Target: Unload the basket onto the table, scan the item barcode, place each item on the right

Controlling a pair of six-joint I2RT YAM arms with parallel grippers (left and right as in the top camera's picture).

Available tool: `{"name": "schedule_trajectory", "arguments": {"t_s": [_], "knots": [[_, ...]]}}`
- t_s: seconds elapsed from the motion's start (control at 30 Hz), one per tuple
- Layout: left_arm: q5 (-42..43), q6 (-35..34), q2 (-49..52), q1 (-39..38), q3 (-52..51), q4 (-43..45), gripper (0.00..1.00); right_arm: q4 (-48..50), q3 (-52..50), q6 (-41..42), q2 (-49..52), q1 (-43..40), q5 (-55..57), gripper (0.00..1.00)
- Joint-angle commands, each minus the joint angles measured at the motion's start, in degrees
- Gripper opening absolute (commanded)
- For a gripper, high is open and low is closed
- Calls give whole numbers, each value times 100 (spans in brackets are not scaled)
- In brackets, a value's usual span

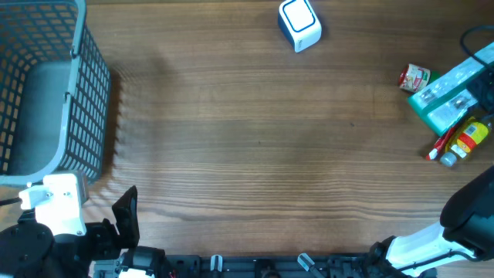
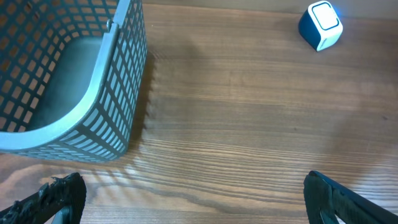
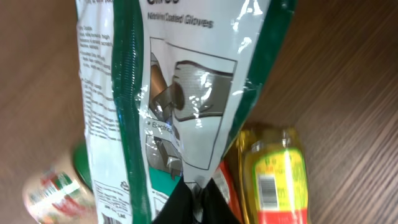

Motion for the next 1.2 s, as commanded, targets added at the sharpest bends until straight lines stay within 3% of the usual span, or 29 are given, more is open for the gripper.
{"name": "schedule_trajectory", "arguments": {"t_s": [0.0, 0.07, 0.13, 0.3, 0.5, 0.7, 0.9, 1.17], "knots": [[31, 68, -2, 20, 2, 11, 100, -79, -39, -179, -286, 42, -149, 73], [28, 68, -2, 20, 2, 11, 100, -162, -37, -184, -612, 52, -186, 93], [28, 68, -2, 20, 2, 11, 100, -168, -37, -466, -1222, 118, -522, 100], [31, 68, -2, 20, 2, 11, 100, -404, -37, -774, -2660, 931, -1377, 100], [31, 68, -2, 20, 2, 11, 100, -1167, -39, -1062, -3624, 3582, -1434, 100], [31, 68, -2, 20, 2, 11, 100, -1921, -50, -413, -4190, 5547, 127, 100], [31, 68, -2, 20, 2, 11, 100, -2116, -925, -411, -5071, 5816, 52, 100], [31, 68, -2, 20, 2, 11, 100, -2763, -942, -420, -5095, 5816, -297, 100]]}}
